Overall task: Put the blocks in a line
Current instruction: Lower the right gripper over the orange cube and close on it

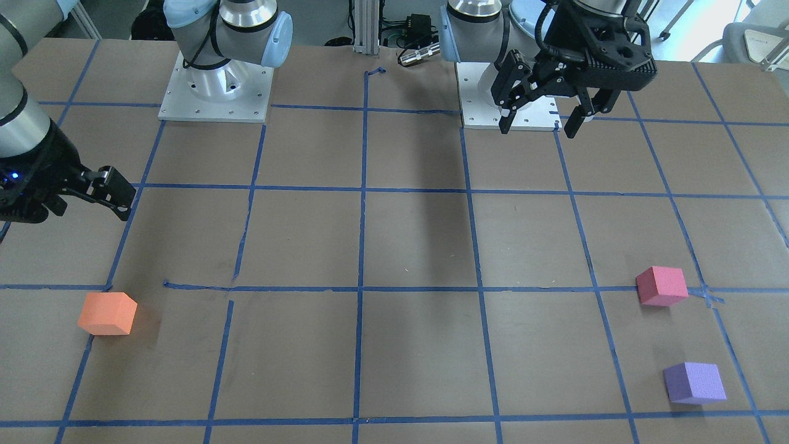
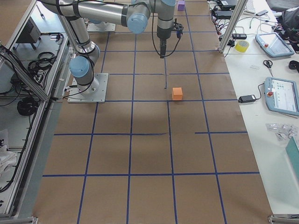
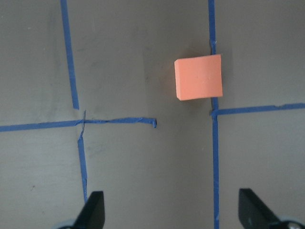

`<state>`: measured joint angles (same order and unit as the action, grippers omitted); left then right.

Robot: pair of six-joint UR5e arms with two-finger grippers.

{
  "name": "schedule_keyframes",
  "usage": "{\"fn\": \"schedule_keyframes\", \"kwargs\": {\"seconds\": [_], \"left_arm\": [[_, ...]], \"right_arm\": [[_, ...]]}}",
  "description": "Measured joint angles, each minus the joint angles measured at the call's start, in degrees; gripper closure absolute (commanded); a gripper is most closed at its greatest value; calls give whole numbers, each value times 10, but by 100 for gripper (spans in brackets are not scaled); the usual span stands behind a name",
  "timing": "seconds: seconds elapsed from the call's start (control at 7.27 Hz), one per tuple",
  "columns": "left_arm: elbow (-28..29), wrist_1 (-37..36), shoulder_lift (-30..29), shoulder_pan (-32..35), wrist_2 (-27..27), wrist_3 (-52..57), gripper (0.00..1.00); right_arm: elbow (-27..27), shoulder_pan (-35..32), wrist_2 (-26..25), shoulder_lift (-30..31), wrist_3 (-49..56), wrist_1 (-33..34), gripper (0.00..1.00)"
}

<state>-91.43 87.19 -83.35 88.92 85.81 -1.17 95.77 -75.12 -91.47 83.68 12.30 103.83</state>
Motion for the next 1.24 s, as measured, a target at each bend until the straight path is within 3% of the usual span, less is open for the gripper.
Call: {"fn": "schedule_keyframes", "kwargs": {"seconds": [0.55, 0.83, 1.24], "left_arm": [[-2, -1, -1, 0, 1, 16, 0], [0, 0, 1, -1, 6, 42, 0], [0, 0, 2, -1, 74, 144, 0]], "right_arm": [[1, 25, 7, -125, 78, 154, 0], [1, 27, 2, -168, 93, 183, 0], [1, 27, -6, -208, 96, 214, 0]]}}
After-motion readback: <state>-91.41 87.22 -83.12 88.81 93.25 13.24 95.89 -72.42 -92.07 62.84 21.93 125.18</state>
